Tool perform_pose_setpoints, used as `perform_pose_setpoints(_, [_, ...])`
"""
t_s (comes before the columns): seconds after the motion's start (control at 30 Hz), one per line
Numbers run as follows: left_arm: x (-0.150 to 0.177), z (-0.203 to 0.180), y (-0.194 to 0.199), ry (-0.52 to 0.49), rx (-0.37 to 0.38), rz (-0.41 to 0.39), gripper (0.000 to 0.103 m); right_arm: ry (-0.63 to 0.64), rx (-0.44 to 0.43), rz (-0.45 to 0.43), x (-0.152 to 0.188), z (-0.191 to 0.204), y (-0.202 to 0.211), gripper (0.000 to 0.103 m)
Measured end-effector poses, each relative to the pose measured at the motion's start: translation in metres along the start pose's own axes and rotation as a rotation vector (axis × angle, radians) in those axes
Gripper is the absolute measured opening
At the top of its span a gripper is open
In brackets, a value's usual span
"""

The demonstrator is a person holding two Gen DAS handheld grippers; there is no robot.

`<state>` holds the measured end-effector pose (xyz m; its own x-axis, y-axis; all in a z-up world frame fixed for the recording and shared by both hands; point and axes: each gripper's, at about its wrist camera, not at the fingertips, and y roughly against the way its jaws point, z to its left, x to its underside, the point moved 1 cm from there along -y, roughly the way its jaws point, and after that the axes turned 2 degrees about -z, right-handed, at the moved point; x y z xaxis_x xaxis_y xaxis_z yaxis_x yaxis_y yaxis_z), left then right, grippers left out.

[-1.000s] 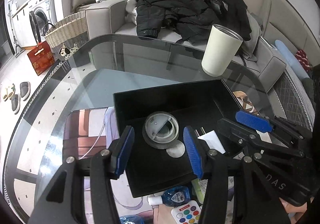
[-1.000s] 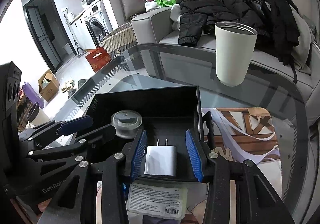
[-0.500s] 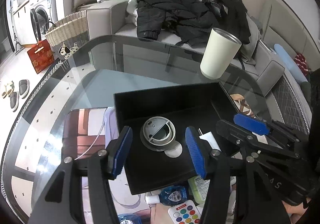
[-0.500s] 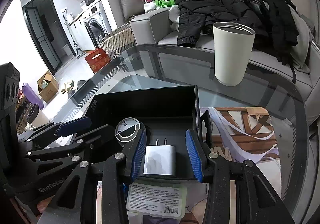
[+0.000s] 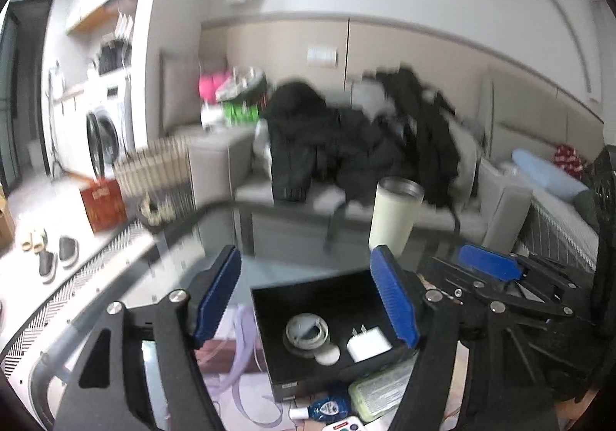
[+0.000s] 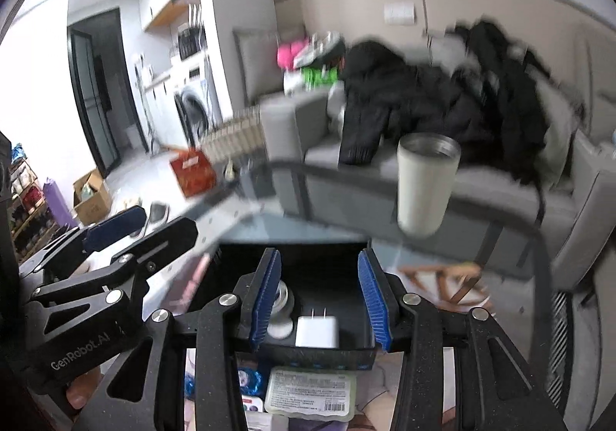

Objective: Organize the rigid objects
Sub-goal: 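Lift both grippers out of the box and move back toward the items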

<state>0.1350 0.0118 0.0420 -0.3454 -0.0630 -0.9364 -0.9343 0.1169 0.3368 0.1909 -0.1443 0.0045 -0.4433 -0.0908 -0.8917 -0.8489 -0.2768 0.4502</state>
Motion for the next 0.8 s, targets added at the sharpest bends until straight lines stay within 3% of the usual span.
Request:
perform_pose_setpoints(0.13, [-0.007,0.003,0.044,0.028,-0.034,-0.115,0.09,0.017,0.008,-0.129,-0.008,0.01,0.047,0.052])
perform_pose_setpoints(0.2, [-0.008,0.006,0.063,0.043,-0.017,-0.159,0.096,0.011,0.005,-0.169,-0.009,0.013,0.069,0.056])
perform_pose_setpoints(0.27, [-0.006,0.007,0.078,0.04,-0.013,-0.187,0.096,-0.001,0.001,-0.206,-0.008,0.016,0.091,0.065])
perform_pose_setpoints(0.4, [-0.003,0.004,0.104,0.003,-0.023,-0.238,0.097,0.03,0.004,-0.249,-0.002,0.025,0.119,0.067])
perform_pose_setpoints(0.6, [0.007,0.0,0.11,-0.025,-0.018,-0.201,0.097,0.058,-0.018,-0.217,0.012,0.032,0.132,0.067])
perform_pose_setpoints(0.8, [0.014,0.005,0.101,-0.027,-0.029,-0.142,0.097,0.053,-0.039,-0.145,0.018,0.038,0.118,0.067])
